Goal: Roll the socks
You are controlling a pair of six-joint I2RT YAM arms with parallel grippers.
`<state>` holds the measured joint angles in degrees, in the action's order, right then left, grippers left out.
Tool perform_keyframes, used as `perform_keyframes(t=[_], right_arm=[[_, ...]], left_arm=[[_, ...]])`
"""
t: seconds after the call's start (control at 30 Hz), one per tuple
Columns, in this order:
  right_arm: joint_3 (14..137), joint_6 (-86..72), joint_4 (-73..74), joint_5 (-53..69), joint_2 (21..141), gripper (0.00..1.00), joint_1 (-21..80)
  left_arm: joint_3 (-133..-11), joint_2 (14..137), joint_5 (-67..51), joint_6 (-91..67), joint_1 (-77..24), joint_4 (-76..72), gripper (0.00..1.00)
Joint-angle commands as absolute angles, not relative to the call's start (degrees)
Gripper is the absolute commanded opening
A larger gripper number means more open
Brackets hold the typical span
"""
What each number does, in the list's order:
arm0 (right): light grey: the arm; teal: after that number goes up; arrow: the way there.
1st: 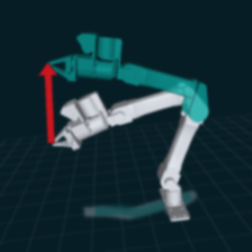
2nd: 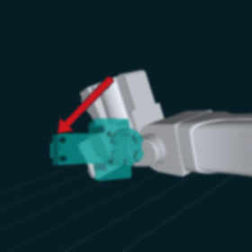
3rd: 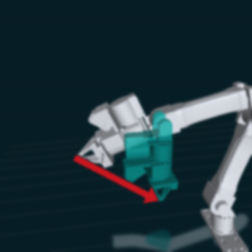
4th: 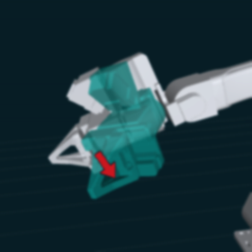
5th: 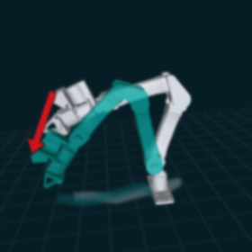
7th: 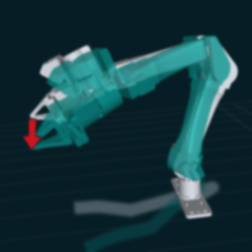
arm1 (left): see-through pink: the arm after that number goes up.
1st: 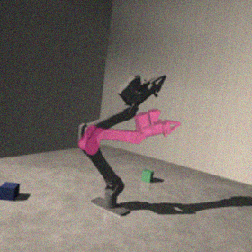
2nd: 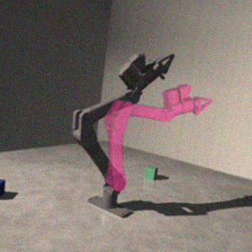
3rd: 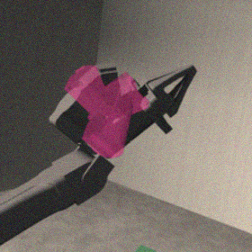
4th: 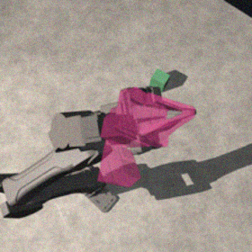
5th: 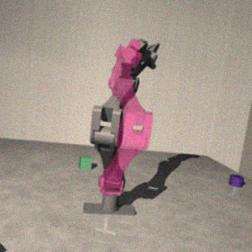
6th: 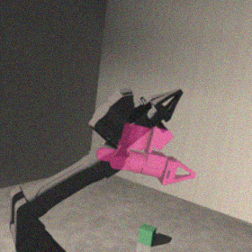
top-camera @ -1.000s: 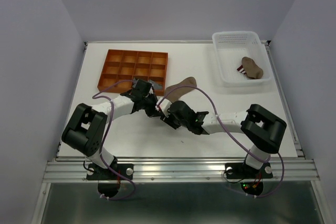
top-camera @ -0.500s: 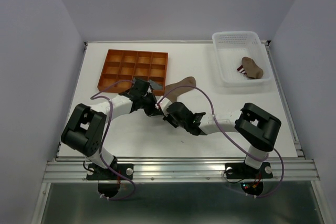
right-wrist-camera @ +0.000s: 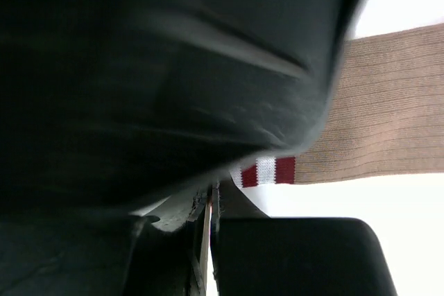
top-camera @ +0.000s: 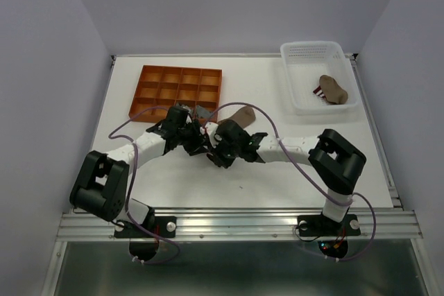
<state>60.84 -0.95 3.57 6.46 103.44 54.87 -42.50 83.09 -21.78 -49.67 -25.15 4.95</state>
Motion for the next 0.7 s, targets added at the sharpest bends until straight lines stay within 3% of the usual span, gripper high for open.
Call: perform_keyframes(t=[0.0,0.13,0.43,0.67], right_arm=[[65.5,-7.2,8.6,18.2,104.5,0.01,51.7],[66.7,-12.1,8.6,31.9,106.2,0.01,46.3],[70.3,-14.8,9.2,43.5,113.7,0.01,42.7],[72.2,-17.5,9.2,45.8,115.7,0.01,41.0]], left_arm=[[-39.5,77.6,-22.2,-46.5,-24.5,6.1,0.54],[-37.0,73.4,-20.6,-45.5,-23.7,8.0,0.54],[-33.8,68.9,-18.8,-43.7,-23.6,9.1,0.54],[-33.4,70.2,-18.6,-42.9,-23.6,6.7,0.54]])
